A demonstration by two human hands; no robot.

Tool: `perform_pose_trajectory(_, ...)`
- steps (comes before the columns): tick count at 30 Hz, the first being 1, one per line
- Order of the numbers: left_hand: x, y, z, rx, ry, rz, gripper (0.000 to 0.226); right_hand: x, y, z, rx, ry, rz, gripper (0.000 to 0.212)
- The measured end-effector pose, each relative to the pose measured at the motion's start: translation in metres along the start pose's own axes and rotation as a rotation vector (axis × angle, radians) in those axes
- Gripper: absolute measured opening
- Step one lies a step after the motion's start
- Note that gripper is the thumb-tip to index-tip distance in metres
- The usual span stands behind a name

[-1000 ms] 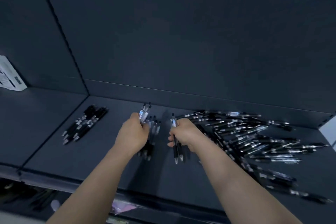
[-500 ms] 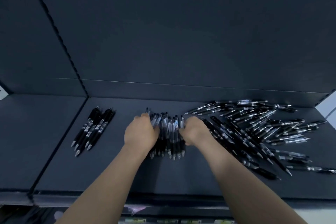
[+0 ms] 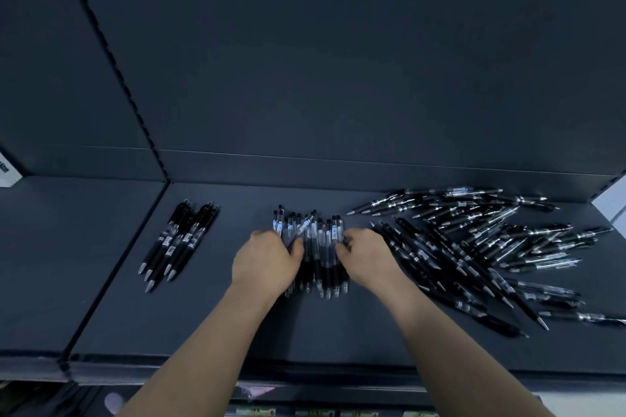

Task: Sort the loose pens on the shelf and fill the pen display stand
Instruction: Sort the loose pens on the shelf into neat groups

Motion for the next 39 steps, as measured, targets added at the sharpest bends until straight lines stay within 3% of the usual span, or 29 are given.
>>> perform_pose_trajectory(4, -0.002, -0.008, -0.009, 0.019, 0.027, -0.032, 0.043, -0.005, 0.003, 0.001, -0.038, 0.007, -0.014, 0.019)
perform_pose_trajectory(9, -0.012, -0.005, -0.002, 0.046, -0.005, -0.005, 0.042, -0.011, -0.003, 0.003, -0.054, 0.032, -0.031, 0.03)
perform_pose_trajectory(14, -0.016, -0.005, 0.002, 0.005, -0.024, 0.017, 0.043, -0.016, -0.007, 0.003, -0.058, 0.032, -0.029, 0.022)
perform_pose_trajectory(24, -0.015, 0.001, -0.007, 0.114, -0.012, 0.111, 0.047, -0.035, -0.008, -0.008, -0.301, 0.087, -0.064, 0.041)
perform_pose_trajectory(31, -0.03, 0.058, -0.019, 0.057, 0.128, 0.382, 0.039, -0.051, 0.019, -0.036, -0.238, 0.21, -0.054, 0.043)
perform_pose_trajectory(39, -0.054, 0.132, 0.017, -0.075, 0.073, 0.567, 0.034, -0.068, 0.098, -0.082, -0.193, 0.272, 0.002, 0.04)
Point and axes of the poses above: each hand's wrist, its own x-axis towards the middle knuckle, its own z-axis out of the palm, y = z × x, the point moved 10 cm from there along x, towards the middle knuckle, and after that the axes turned 12 degrees about -x, right-handed, at the moved point
